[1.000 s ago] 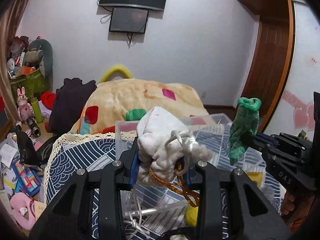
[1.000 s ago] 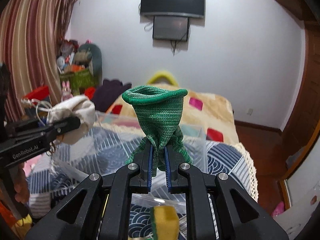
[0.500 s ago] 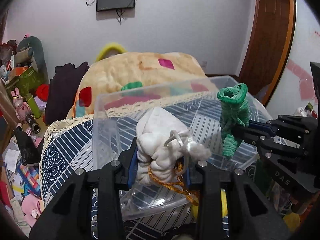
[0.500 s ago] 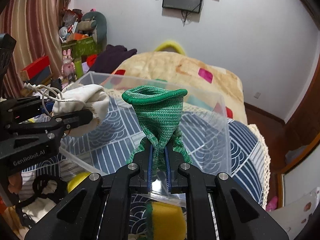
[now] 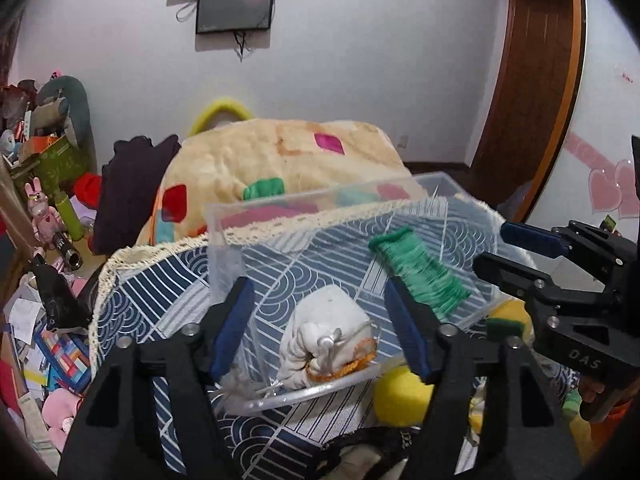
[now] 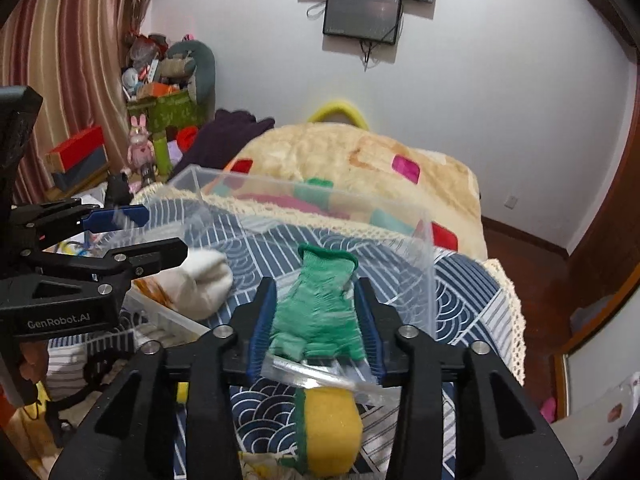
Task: Organize soft objects
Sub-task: 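Carry both items into the clear plastic box and open both grippers, then grasp the black-and-white cloth bag with the left gripper while the right gripper grasps the bagged grey sock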
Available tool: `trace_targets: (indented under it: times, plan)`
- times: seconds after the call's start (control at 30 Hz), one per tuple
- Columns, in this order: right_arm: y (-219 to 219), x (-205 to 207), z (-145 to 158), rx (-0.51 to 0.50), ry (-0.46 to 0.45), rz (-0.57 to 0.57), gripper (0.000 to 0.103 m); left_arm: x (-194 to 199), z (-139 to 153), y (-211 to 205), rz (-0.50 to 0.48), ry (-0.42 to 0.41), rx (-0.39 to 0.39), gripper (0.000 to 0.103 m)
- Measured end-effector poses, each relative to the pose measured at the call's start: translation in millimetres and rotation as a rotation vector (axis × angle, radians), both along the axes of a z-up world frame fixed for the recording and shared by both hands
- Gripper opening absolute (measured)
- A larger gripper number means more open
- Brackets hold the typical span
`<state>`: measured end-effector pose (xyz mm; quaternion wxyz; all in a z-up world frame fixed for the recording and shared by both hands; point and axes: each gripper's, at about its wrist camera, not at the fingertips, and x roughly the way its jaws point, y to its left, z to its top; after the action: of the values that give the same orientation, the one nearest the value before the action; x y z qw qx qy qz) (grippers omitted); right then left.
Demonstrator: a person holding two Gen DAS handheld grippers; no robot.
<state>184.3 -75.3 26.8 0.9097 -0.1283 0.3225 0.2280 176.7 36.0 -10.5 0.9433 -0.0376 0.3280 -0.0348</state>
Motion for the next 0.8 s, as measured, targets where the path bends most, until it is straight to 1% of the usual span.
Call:
trace_targets:
  times: [0.03,0.13,0.17,0.2,0.23,0.27,0.3,0.4,0.53,0.7,0.8]
  plan:
    - [-1.5,-2.6,3.5,0.009,-0.011,-0.001,0.045,-4.1,3.8,0.6,0.003,-0.012,-0.002,0.073]
    - [-7.3,-13.9,15.6,0.038,-0.050,-0.006,0.046,-19.3,15.3,3.1,0.016,-0.050,-0.005,0.082]
    - [-10.8,-18.8,19.7,0.052,-0.061,-0.005,0.047,-25.9,18.6,3.7,0.022,-0.066,-0.003,0.088]
    - [-12.3,-22.8,23.5,0.061,-0.071,-0.005,0.050,-32.4,21.3,4.4,0.029,-0.082,-0.003,0.093]
    - [-15.1,-27.2,26.5,0.069,-0.083,-0.008,0.052,-38.6,23.4,4.6,0.036,-0.099,-0.003,0.095]
    - [-17.0,-31.2,29.2,0.077,-0.096,-0.010,0.057,-47.6,25.2,4.8,0.044,-0.119,-0.003,0.098]
    - [-20.5,-37.9,32.3,0.089,-0.112,-0.012,0.061,-51.6,25.7,5.6,0.046,-0.129,-0.004,0.099]
    - [-28.5,-50.7,35.8,0.110,-0.142,-0.022,0.065,-69.4,23.3,2.9,0.044,-0.144,0.006,0.099]
    - [-37.6,-64.9,31.9,0.114,-0.163,-0.046,0.068,-84.9,12.6,-1.0,0.035,-0.137,-0.001,0.101]
    - [-44.0,-74.3,13.8,0.103,-0.144,-0.066,0.070,-99.7,-8.3,-9.8,0.021,-0.100,-0.002,0.101]
    - [-46.3,-81.2,0.7,0.095,-0.120,-0.073,0.070,-106.7,-24.2,-16.1,0.005,-0.061,-0.022,0.101]
